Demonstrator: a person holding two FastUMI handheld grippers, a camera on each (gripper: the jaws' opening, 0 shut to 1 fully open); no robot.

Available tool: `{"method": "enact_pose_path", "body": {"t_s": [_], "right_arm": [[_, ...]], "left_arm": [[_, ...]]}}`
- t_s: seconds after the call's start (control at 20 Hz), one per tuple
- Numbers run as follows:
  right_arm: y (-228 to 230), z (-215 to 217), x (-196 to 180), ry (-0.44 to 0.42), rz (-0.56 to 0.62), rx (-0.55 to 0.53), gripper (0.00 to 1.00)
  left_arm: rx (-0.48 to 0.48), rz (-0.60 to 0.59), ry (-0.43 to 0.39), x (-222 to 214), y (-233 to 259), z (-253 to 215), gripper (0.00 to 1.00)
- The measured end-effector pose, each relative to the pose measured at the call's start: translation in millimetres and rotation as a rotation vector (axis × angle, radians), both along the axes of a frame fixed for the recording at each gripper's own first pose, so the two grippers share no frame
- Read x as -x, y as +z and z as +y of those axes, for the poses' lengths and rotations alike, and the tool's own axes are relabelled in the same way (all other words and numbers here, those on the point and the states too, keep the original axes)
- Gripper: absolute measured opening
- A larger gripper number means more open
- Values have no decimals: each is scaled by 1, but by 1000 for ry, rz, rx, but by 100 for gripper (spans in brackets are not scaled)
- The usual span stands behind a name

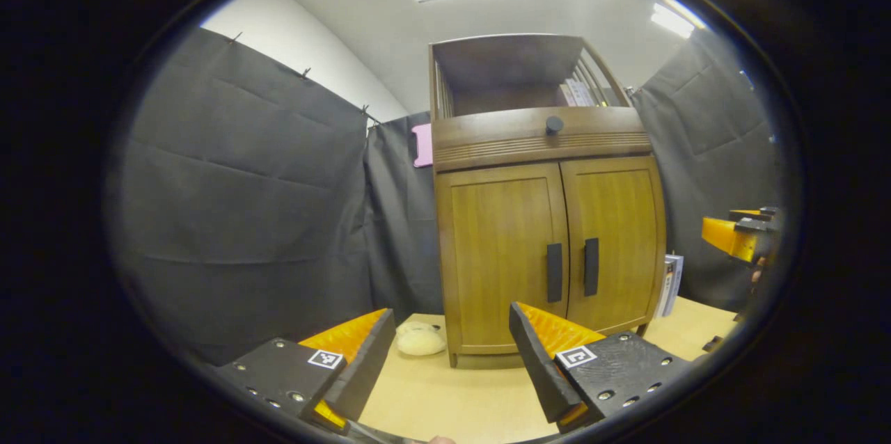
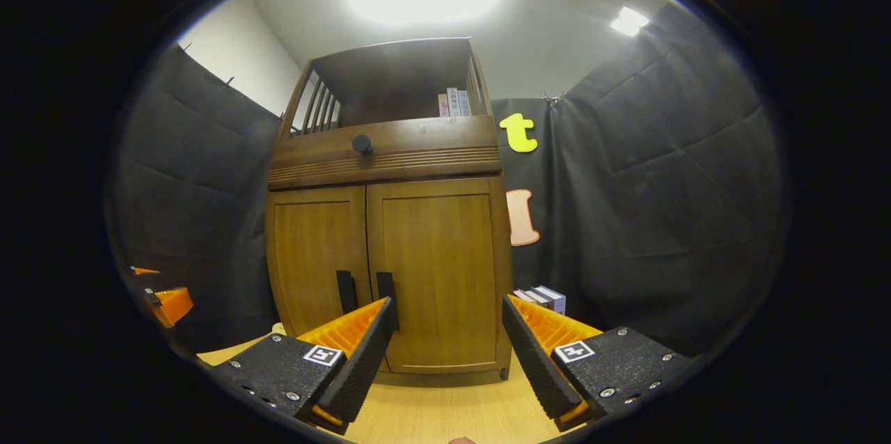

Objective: Open the right door of the double-door shoe cabinet with the right hand, and open the left door with the left hand.

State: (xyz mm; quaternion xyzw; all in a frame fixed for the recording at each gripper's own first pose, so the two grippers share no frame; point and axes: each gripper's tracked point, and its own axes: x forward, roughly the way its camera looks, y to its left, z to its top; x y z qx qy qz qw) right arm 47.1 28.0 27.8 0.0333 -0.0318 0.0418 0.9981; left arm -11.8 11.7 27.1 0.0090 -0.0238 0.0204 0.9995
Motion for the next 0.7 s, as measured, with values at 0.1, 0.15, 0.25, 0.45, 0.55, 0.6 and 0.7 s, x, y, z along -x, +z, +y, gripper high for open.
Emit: {"method": "enact_pose_path", "body": {"t_s": [0.1, 0.15, 0.25, 0.45, 0.55, 0.6, 0.7], "right_arm": [[4, 6, -14, 13, -5, -13, 94], [6, 9, -23, 20, -9, -16, 95], [7, 16, -37, 35, -12, -20, 94], [7, 33, -64, 61, -9, -27, 94], [4, 44, -76, 79, -4, -25, 95], [3, 49, -83, 89, -1, -20, 95], [-2, 59, -98, 102, 5, -12, 94]], "left_arm": [[0, -4, 12, 5, 3, 7, 99], [-1, -5, 18, 7, 5, 10, 99], [-4, -5, 34, 11, 6, 16, 99], [-8, -6, 72, 23, 12, 31, 99], [-9, -2, 94, 27, 10, 39, 99], [-9, 0, 104, 29, 10, 44, 99], [-9, 4, 125, 33, 10, 53, 99]]}}
